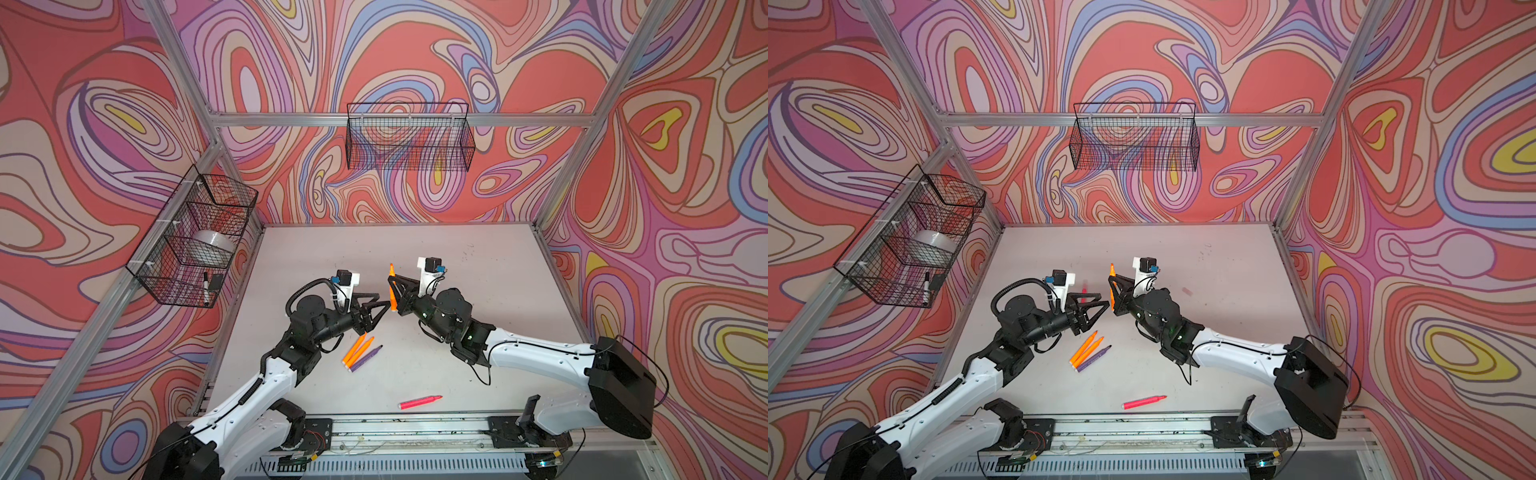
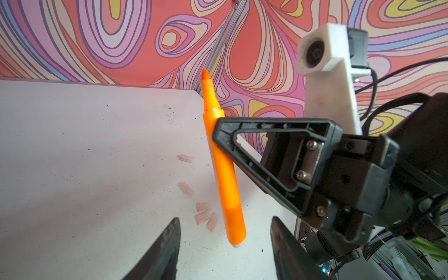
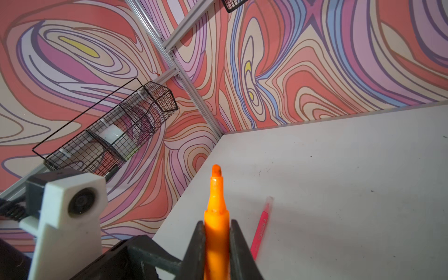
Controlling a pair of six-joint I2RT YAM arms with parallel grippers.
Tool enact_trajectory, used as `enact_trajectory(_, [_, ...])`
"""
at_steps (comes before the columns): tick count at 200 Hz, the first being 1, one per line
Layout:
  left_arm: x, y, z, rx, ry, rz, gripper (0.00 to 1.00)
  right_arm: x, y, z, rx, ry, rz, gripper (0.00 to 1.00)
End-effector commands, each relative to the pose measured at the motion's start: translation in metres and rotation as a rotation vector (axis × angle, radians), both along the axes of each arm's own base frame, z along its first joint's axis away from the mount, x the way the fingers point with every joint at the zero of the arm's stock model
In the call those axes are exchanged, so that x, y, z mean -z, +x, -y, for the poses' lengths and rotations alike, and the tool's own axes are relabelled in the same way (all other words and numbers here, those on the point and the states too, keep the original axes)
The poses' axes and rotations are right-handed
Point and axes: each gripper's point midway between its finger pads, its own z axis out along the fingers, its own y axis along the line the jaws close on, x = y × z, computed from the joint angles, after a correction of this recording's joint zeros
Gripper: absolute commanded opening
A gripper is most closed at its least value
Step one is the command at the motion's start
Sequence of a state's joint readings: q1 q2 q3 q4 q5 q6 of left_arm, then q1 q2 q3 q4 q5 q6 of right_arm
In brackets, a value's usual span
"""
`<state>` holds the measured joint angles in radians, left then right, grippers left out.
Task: Insert pens into pen caps
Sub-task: Pass a pen.
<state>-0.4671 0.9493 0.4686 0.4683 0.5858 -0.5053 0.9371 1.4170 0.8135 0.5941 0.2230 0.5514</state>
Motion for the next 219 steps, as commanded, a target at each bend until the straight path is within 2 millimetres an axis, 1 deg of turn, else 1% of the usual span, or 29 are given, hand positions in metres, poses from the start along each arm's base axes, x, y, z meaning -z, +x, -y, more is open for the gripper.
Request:
enact_trajectory(1, [-0.007, 0.004, 0.003, -0.004, -0.007, 0.029, 0.59, -0.014, -0.01, -0.007, -0.071, 0.045, 0.027, 0.0])
enact_trajectory(18, [-0.008, 0.006, 0.006, 0.007, -0.01, 0.028, 0.58, -0.013, -0.013, -0.011, -0.098, 0.063, 0.022, 0.0])
enact_trajectory(25, [-0.01, 0.007, 0.007, 0.01, -0.01, 0.028, 0.56, -0.013, -0.013, -0.013, -0.107, 0.068, 0.02, 0.0])
enact_trajectory(45, [-0.004, 0.01, 0.01, 0.015, -0.007, 0.011, 0.5, -0.01, -0.014, -0.018, -0.132, 0.078, 0.011, 0.0])
enact_trajectory(47, [-0.016, 0.012, 0.011, 0.014, -0.019, 0.034, 0.49, -0.01, -0.015, -0.019, -0.135, 0.081, 0.012, 0.0])
enact_trajectory(53, [-0.021, 0.014, 0.012, 0.013, -0.026, 0.044, 0.46, -0.008, -0.014, -0.02, -0.138, 0.08, 0.007, 0.0])
enact_trajectory(66, [-0.022, 0.017, 0.012, 0.009, -0.028, 0.045, 0.43, -0.005, -0.014, -0.023, -0.145, 0.081, -0.001, 0.0])
enact_trajectory(97, [-0.026, 0.019, 0.013, 0.007, -0.041, 0.048, 0.39, 0.002, -0.013, -0.025, -0.149, 0.077, -0.017, 0.0])
enact_trajectory(143, [-0.025, 0.018, 0.015, 0.017, -0.048, 0.045, 0.29, 0.005, -0.014, -0.025, -0.152, 0.083, -0.023, 0.0])
enact_trajectory(163, [-0.024, 0.02, 0.014, 0.006, -0.047, 0.041, 0.23, 0.008, -0.013, -0.024, -0.146, 0.082, -0.027, 0.0])
enact_trajectory(209, [-0.021, 0.023, 0.014, -0.001, -0.041, 0.026, 0.03, 0.008, -0.013, -0.023, -0.142, 0.08, -0.026, 0.0])
enact_trajectory(213, [-0.02, 0.023, 0.015, -0.001, -0.04, 0.024, 0.02, 0.009, -0.013, -0.023, -0.143, 0.076, -0.025, 0.06])
enact_trajectory(219, [-0.019, 0.024, 0.015, -0.003, -0.038, 0.021, 0.01, 0.008, -0.014, -0.023, -0.145, 0.074, -0.021, 0.18])
